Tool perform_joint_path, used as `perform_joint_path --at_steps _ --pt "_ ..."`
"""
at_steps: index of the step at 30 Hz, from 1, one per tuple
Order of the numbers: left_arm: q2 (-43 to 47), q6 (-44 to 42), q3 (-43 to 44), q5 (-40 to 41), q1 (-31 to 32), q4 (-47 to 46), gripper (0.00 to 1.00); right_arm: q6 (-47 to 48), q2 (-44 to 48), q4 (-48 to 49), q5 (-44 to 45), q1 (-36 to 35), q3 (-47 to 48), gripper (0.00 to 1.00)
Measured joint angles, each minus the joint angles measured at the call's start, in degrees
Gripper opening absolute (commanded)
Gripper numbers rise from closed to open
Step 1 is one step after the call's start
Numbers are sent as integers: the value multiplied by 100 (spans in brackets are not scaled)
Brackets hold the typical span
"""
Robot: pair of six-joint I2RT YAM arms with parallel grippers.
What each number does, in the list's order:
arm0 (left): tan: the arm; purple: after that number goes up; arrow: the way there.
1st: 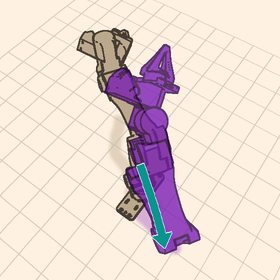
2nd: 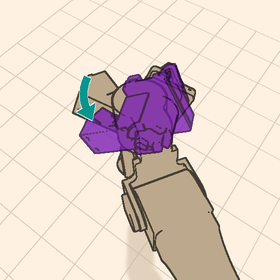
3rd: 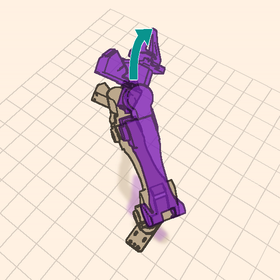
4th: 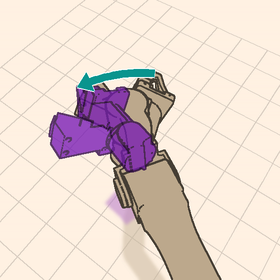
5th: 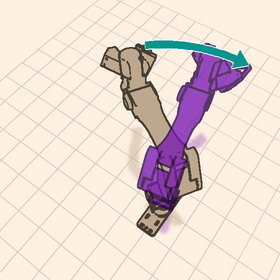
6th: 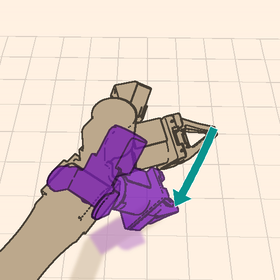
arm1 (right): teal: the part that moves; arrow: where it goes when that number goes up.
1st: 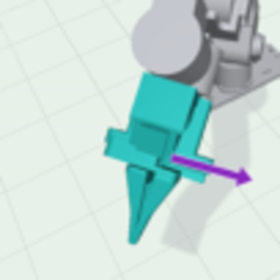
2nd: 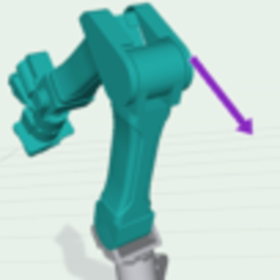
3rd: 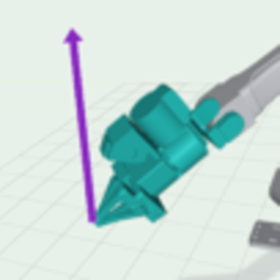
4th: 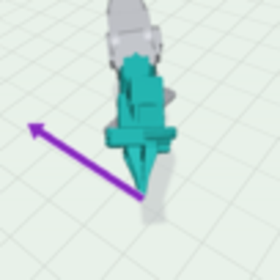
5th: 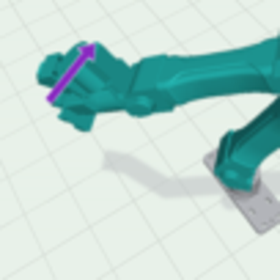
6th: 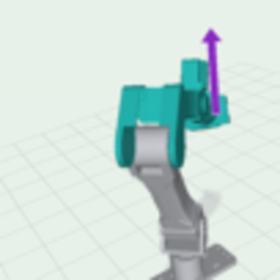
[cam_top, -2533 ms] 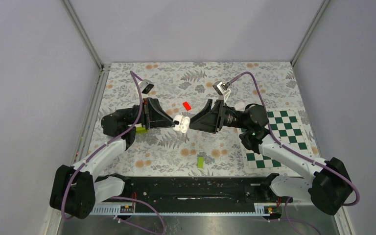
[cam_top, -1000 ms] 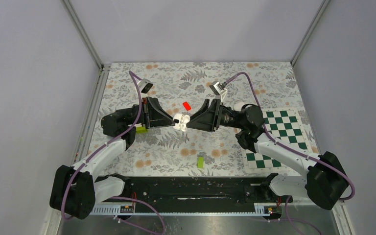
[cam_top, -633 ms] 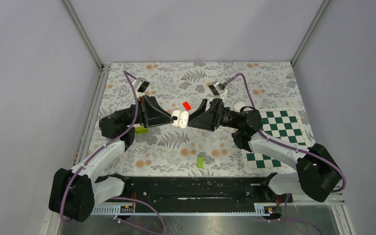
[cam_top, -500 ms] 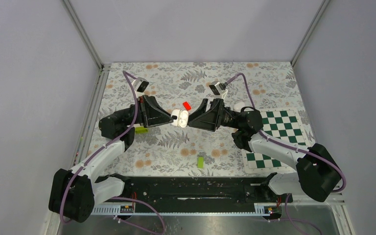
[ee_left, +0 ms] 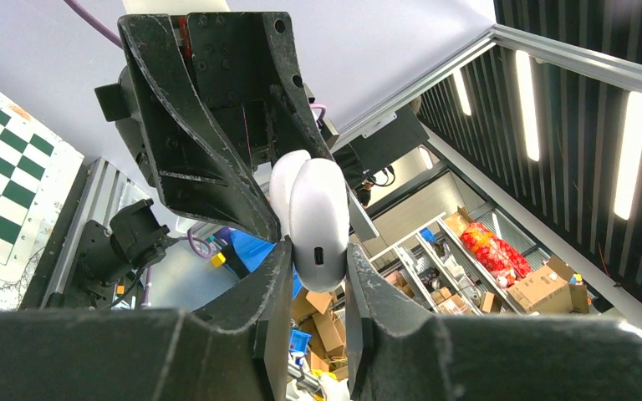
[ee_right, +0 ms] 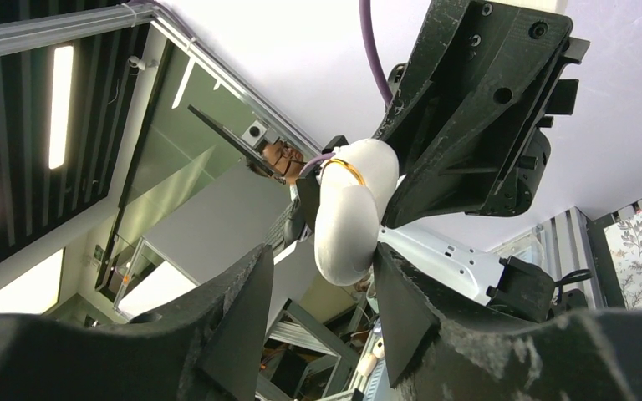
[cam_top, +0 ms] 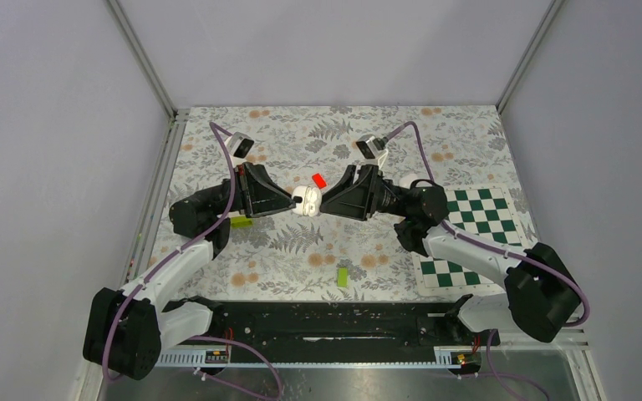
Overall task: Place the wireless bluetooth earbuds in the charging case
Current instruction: Pass from the left arm to the right
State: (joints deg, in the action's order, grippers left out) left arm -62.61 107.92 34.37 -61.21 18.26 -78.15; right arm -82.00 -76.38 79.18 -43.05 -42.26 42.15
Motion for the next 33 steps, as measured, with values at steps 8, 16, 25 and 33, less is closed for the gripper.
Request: perform_joint_path --at_steps 8,16,25,33 --pt "7 0 -2 0 0 0 0 0 -144 -20 13 -2 116 51" --pt "44 0 -2 0 0 0 0 -22 -225 -28 50 -2 116 36" --pt "50 0 -2 0 0 0 7 -37 -227 -39 52 -2 116 19" --pt "52 -11 -13 -17 0 -44 96 37 -208 -286 52 -2 116 11"
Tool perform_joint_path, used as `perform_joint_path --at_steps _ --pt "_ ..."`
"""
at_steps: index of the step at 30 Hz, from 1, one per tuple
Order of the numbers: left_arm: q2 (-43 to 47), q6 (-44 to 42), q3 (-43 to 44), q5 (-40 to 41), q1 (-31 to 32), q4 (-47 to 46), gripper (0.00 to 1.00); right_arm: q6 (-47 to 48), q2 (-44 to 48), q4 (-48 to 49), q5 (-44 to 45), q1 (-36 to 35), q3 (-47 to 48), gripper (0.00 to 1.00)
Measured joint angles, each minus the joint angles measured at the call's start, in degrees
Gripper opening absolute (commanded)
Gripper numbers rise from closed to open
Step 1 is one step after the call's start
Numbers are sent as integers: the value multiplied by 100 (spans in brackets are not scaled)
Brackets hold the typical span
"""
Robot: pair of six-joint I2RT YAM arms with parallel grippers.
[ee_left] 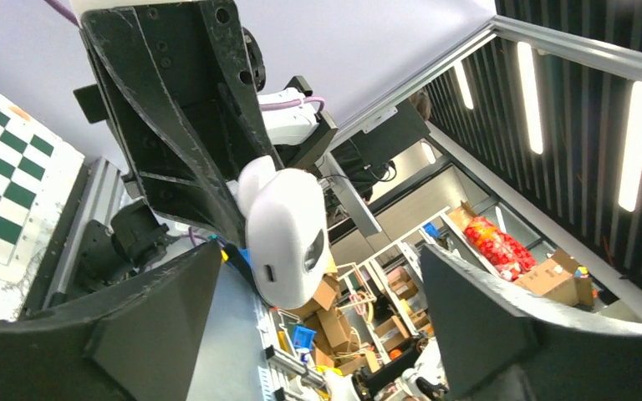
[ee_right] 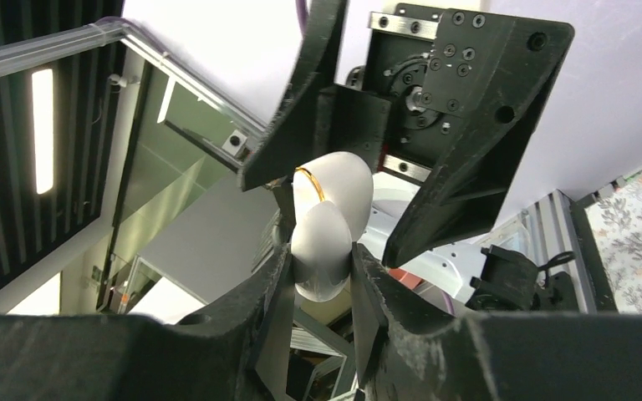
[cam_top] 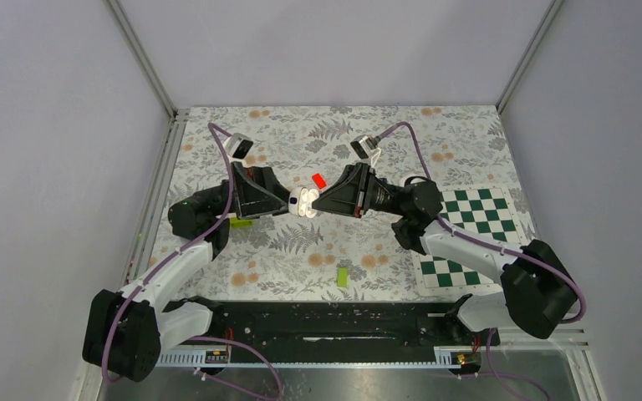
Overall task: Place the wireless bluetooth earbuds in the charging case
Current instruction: Pass from the left arm to the right, then pick up the left earbud from the center of the board.
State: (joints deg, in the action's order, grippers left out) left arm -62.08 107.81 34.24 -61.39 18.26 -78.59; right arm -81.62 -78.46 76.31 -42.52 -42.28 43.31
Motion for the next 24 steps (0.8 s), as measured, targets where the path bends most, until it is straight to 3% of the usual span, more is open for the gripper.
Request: perform_joint_path --at_steps 6,10,11,13,15,17,20,24 --pt "48 -20 37 -387 -260 98 99 704 498 -1582 92 -2 -7 2" --pt "444 -612 111 -684 -951 1078 99 1556 1233 -3447 442 0 -7 0" --pt "592 -1008 175 -723 -1104 1631 99 1799 1427 -4015 603 11 7 0" --pt "946 -2483 660 -579 -1274 3921 99 2247 1718 -5160 944 55 98 0" --pt "1062 -4157 1432 72 -1176 6284 99 2621 1895 -6133 1189 205 203 0" --pt "1049 -5333 2055 800 -957 7807 99 2927 1991 -6983 1329 535 238 0" --pt "1010 -6553 2406 1899 -481 9329 99 3213 1996 -7936 1471 1113 205 0" --pt "643 -7232 2406 3322 229 10459 99 3449 2059 -8743 1628 1615 35 0"
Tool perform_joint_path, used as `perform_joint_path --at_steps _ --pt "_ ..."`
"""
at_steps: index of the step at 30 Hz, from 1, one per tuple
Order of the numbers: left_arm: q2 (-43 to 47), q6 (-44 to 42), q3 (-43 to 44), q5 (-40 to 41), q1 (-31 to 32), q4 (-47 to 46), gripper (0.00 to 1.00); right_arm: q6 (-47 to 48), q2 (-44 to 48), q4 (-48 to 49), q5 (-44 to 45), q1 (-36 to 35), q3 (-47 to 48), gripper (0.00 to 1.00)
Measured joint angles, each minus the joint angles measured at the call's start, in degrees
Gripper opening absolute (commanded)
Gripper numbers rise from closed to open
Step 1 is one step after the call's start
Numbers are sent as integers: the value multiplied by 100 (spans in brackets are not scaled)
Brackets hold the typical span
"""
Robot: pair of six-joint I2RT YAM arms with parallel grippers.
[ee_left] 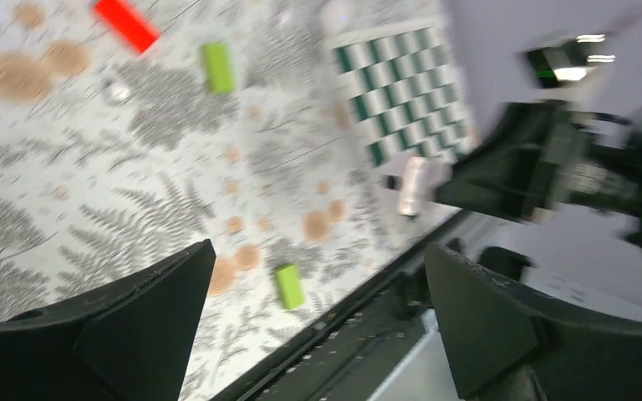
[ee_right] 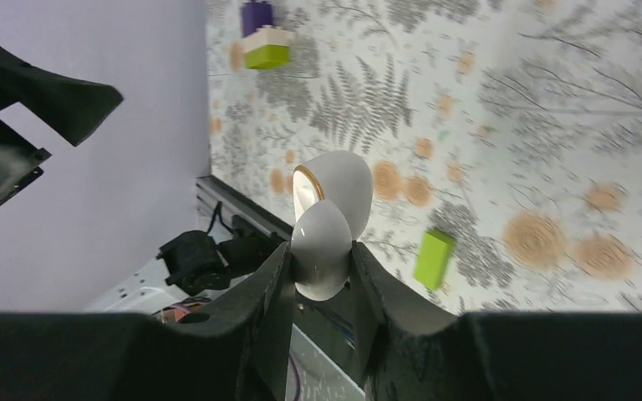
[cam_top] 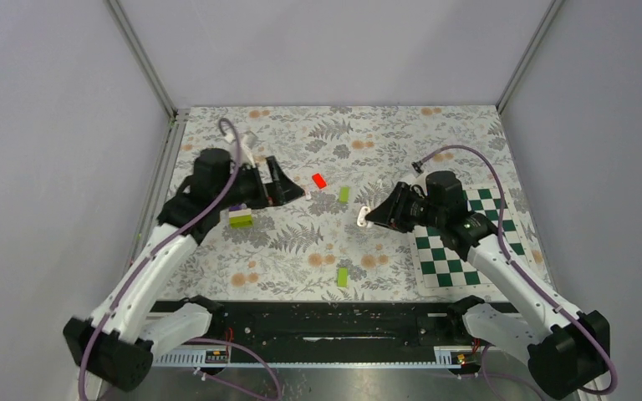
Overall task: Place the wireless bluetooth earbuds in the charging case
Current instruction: Pick up the left earbud from the center of the board.
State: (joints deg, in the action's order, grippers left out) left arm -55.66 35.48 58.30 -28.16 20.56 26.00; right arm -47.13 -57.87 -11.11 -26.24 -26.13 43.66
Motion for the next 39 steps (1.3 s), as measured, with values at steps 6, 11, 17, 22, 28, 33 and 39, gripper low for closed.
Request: perform_joint_path --at_steps 6,11,17,22,28,33,39 --pt "-1587 -354 92 1917 1115 780 99 155 533 -798 299 262 -197 0" --pt "-2994 -245 645 3010 1397 1003 90 195 914 -1054 446 293 -219 0" --pt "-4452 48 1720 3530 1401 1021 64 188 1152 -1139 520 295 -302 0" --pt "-5165 267 2264 3790 1405 1071 60 168 1300 -1185 579 295 -354 0" --pt "-5709 413 2859 3993 1381 1139 52 162 1360 -1207 579 295 -380 0" --pt "-5982 516 2992 3998 1246 1158 48 142 1375 -1226 581 295 -380 0" --pt "-6186 553 2994 3950 1036 1161 43 118 1390 -1226 579 295 -380 0"
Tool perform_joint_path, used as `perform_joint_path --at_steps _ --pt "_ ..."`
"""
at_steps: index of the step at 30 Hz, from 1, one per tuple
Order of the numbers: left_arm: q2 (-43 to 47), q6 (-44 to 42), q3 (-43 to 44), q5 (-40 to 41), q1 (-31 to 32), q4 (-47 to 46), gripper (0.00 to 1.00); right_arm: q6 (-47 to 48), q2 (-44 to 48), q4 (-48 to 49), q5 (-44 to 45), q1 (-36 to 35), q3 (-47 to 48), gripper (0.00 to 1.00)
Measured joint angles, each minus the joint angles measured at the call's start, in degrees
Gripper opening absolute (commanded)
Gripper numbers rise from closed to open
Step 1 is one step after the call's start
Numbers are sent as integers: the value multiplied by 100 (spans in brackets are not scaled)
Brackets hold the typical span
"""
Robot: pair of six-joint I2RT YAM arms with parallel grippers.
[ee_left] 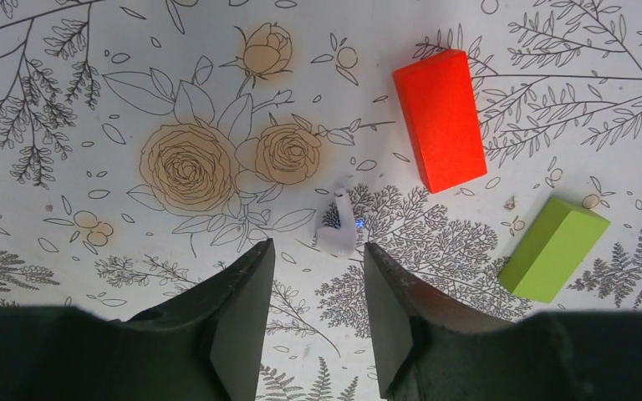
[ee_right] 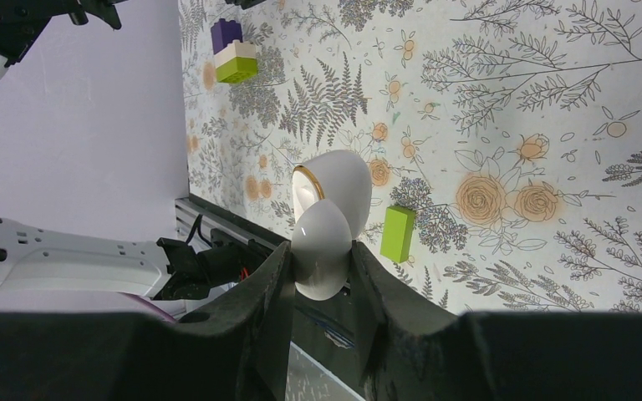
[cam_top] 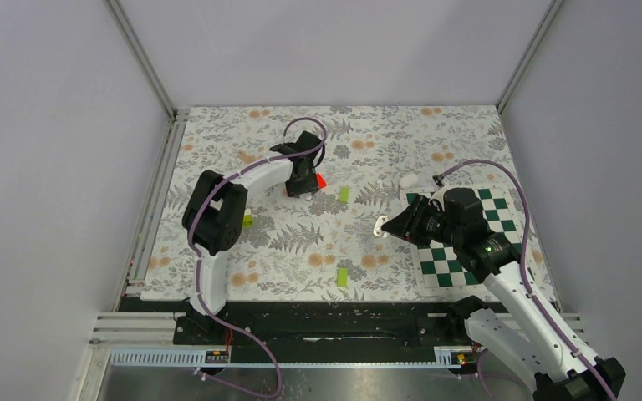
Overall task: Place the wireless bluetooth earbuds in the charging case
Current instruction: Pick up the left earbud from the center of the board.
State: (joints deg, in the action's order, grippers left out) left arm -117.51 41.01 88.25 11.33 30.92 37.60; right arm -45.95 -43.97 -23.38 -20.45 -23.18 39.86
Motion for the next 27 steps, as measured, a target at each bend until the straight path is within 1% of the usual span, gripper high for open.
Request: perform_joint_path --at_steps 6,10,17,23,27 --pt "-31 13 0 -105 -13 -50 40 -35 0 0 0 0 0 0" --pt "-48 22 -9 -219 -11 -153 33 -42 0 2 -4 0 0 0" --pt "-76 44 -76 -339 -11 -184 32 -81 -2 7 -4 0 -2 0" --pt "-81 92 -210 -380 -9 -269 23 -111 -13 11 -9 0 -31 0" --pt "-81 98 -251 -402 -9 -304 23 -140 -17 17 -9 0 -37 0"
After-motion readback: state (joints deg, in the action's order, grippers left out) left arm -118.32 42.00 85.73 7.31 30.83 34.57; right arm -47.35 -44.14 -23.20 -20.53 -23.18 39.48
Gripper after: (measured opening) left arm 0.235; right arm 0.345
